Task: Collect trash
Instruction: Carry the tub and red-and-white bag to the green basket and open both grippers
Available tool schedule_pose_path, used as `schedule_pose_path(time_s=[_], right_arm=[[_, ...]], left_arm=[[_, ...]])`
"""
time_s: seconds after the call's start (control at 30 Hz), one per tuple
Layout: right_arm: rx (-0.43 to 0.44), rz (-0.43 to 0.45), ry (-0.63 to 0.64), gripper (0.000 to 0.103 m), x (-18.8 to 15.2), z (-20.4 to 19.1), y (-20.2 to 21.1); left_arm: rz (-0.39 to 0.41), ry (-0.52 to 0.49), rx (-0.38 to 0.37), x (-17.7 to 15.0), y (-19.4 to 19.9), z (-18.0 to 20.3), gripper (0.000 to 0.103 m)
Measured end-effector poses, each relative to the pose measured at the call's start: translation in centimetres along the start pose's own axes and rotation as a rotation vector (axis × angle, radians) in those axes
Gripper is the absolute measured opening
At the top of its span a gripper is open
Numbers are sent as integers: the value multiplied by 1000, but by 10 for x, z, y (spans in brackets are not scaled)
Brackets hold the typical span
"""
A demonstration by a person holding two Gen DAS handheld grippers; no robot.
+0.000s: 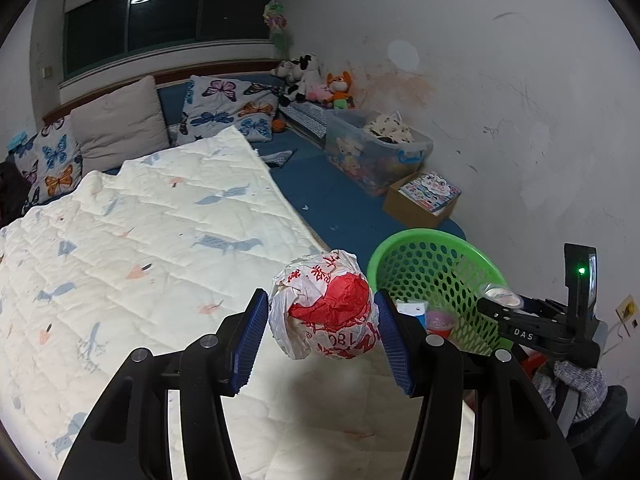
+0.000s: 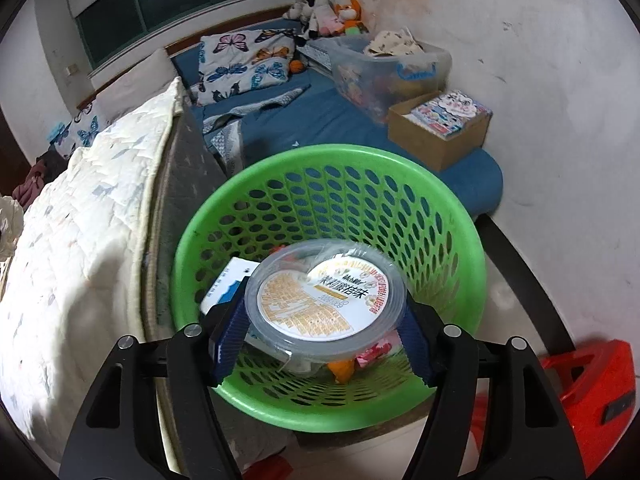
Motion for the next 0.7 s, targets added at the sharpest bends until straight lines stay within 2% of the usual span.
schedule_pose_path(time_s=[0.27,0.7], right_arm=[[7,10,-31,75,-1,15,6],[10,45,-49,76,-5,32,28]], left_arm=[[-11,-54,-26,10,-14,31,53],[-55,-109,-84,11,-36,79,53]])
Point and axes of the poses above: each gripper's, at about its wrist camera, not at the fingertips, and y roughly against the way its jaws point, z to its right, x to its top, the point moved 7 cm from there along -y, roughly the way its jaws point, and after that the axes turned 10 degrees about -z, right-handed, at the moved point
